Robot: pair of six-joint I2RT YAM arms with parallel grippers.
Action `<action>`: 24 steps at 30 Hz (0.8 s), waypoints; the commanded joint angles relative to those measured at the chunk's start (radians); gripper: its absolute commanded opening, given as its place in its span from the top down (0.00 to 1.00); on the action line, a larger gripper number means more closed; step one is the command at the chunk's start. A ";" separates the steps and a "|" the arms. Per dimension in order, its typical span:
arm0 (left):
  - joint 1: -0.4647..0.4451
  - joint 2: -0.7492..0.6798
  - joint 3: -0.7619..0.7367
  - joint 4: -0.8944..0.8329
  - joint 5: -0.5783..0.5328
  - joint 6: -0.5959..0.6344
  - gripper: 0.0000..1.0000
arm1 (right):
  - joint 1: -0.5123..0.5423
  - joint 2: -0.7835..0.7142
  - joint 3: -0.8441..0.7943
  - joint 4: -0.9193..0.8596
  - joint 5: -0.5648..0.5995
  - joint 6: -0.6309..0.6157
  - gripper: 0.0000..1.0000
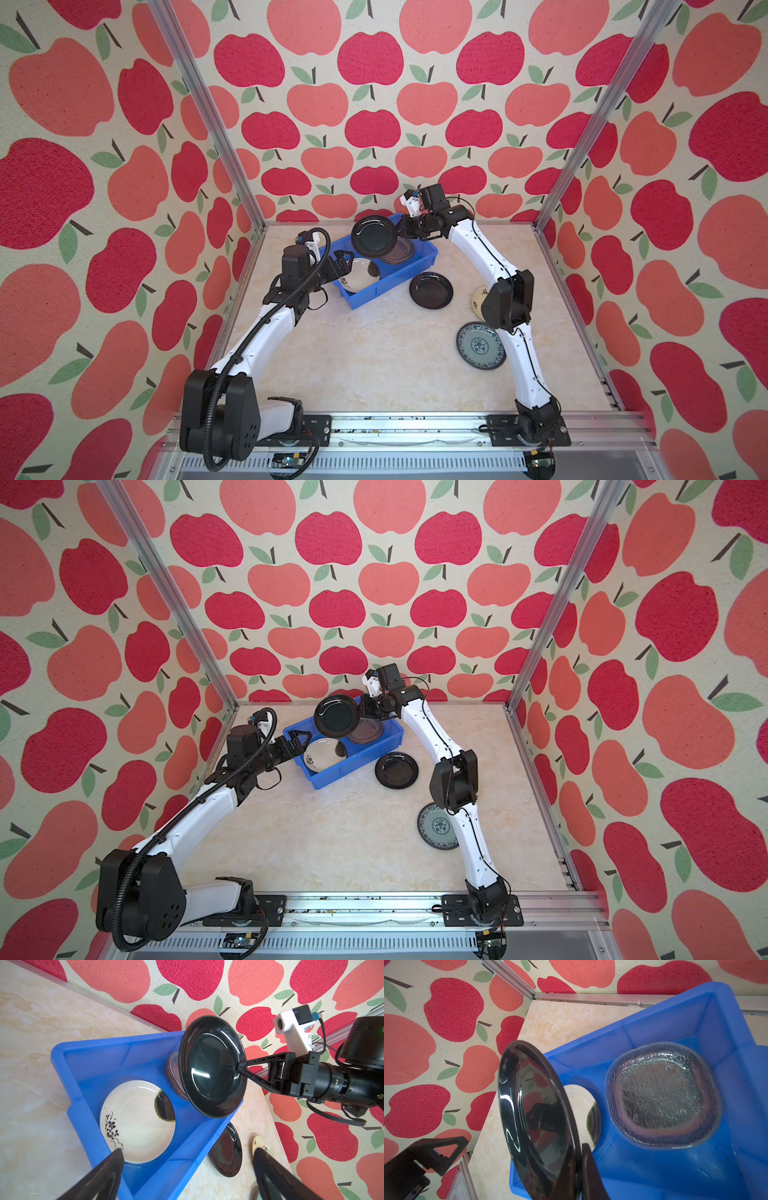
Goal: Place the plates into the plastic bin on the countertop
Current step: 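Lift the black plate and carry it over the bin with the right gripper, then lower the black plate onto the cream plate in the bin and release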
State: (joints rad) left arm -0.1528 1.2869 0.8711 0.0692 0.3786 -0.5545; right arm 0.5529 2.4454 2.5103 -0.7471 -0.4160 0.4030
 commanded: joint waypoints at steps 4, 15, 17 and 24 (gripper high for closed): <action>-0.005 0.048 0.045 0.016 0.033 0.007 0.01 | 0.027 0.110 0.124 -0.040 -0.014 0.034 1.00; -0.012 0.098 0.057 0.029 0.048 0.004 0.01 | 0.067 0.211 0.147 0.011 -0.027 0.089 1.00; -0.012 0.107 0.052 0.036 0.051 0.001 0.01 | 0.075 0.228 0.147 0.012 -0.020 0.094 1.00; -0.013 0.129 0.047 0.046 0.056 -0.008 0.01 | 0.090 0.267 0.147 0.012 -0.014 0.104 1.00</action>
State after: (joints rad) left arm -0.1619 1.4036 0.8967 0.0906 0.4129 -0.5583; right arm 0.6353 2.6923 2.6221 -0.7521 -0.4191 0.4850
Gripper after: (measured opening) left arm 0.991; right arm 0.084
